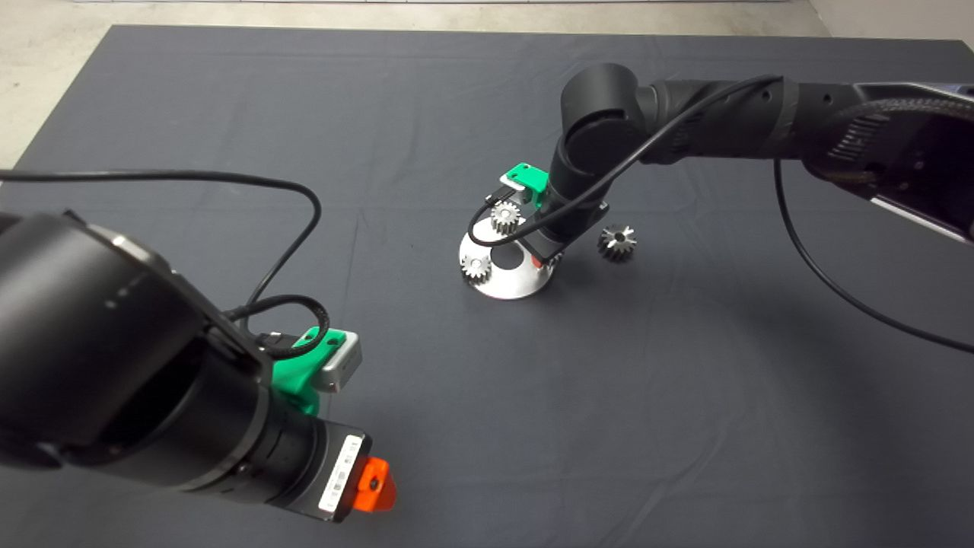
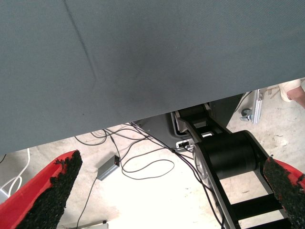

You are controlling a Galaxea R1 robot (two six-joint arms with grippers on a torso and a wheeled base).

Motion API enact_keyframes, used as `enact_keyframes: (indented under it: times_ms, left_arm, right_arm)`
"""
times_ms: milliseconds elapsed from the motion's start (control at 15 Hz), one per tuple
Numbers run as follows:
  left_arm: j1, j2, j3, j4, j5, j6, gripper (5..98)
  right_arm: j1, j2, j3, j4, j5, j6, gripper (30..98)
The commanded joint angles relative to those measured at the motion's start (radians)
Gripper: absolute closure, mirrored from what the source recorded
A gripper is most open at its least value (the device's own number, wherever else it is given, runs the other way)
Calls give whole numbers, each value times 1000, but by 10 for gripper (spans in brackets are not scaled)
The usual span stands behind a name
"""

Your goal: Remove an incorrectly installed larger gear and replace it with the correct smaller gear

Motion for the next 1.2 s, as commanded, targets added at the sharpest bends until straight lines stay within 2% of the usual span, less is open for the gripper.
enact_keyframes:
  times_ms: [0, 1133]
  left_arm:
    - [-12, 0, 17, -19, 0, -4, 54]
    - [-10, 2, 17, -19, -3, -4, 54]
  right_arm:
    - [29, -2, 16, -30, -123, 11, 871]
    - [26, -5, 10, -23, -123, 18, 871]
